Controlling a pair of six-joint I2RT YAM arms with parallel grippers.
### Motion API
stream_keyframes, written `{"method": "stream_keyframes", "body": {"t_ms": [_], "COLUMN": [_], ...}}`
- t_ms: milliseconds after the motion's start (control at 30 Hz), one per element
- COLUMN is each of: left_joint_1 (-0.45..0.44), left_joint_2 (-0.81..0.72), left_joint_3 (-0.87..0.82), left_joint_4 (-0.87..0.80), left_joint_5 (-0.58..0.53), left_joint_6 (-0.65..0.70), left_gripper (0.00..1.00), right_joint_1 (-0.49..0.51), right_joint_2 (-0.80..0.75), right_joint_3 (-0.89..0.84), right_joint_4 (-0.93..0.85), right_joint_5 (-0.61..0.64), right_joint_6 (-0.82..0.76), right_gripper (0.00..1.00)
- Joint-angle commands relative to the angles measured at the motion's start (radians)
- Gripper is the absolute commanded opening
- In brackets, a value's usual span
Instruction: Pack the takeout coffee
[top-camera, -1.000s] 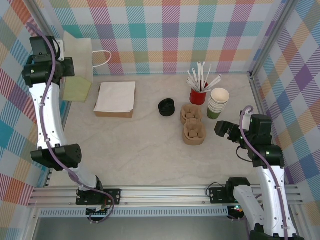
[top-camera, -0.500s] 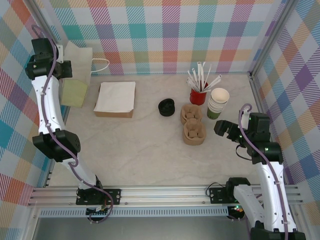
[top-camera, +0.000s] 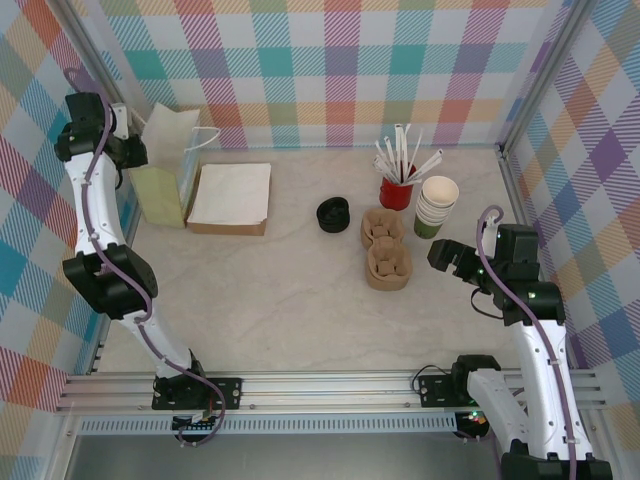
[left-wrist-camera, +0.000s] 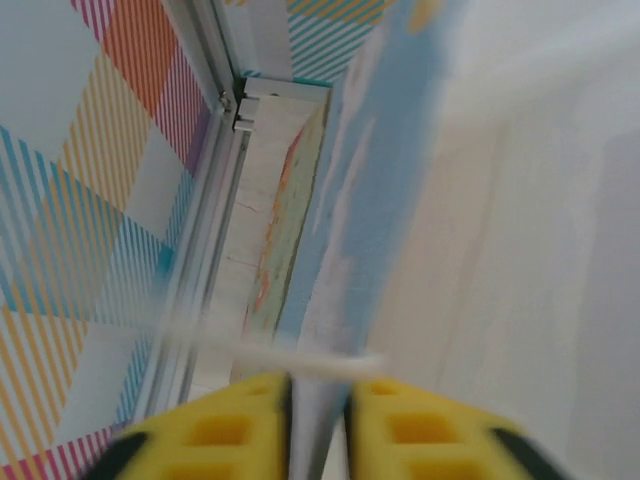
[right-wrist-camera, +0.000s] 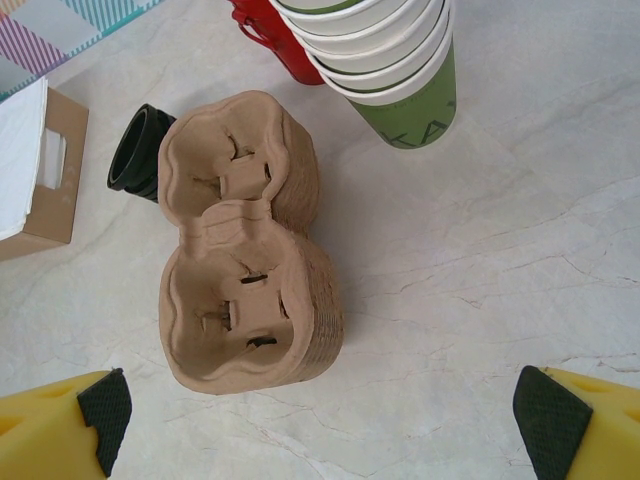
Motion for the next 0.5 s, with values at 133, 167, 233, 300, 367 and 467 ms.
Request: {"method": "stream_keyframes", "body": {"t_ms": [133,167,233,300,367,467], "left_joint_1": [0.086,0.097,0.123,0.141,0.150,0.160], "left_joint_2": [0.000,-0.001,-0.014,-0.035,-0.059,-0.108], "left_joint_3": [0.026,0.027,0.021,0.005,-0.014,-0.044], "left_joint_4": [-0.004,-0.009,-0.011,-0.002,0.010,0.021], "left_joint_5": [-0.022,-0.012,0.041,0.091,0.128,0.151], "left_joint_6": [-0.117,-0.128,-0.151,-0.175,-0.195,-0.230], "left_gripper": [0.50,0.52,0.61,0.67,0.74,0.84], "right_joint_1": [0.003,0.004,0.003,0.003,0.003,0.003], "right_joint_2": [0.006,0.006,0.006,0.005,0.003,-0.005], "right_joint_3": [0.007,0.008,0.011,0.015,0.018,0.025], "right_joint_4": [-0.016,-0.017,-0.024,-0.030,-0.037,-0.048], "right_joint_5": [-0.008,-0.005,0.003,0.007,0.010,0.014], "right_joint_6": [0.011,0.011,0.008,0.002,0.001,-0.004], "right_gripper": [1.00,1.00,1.00,1.00,1.00,1.00]}}
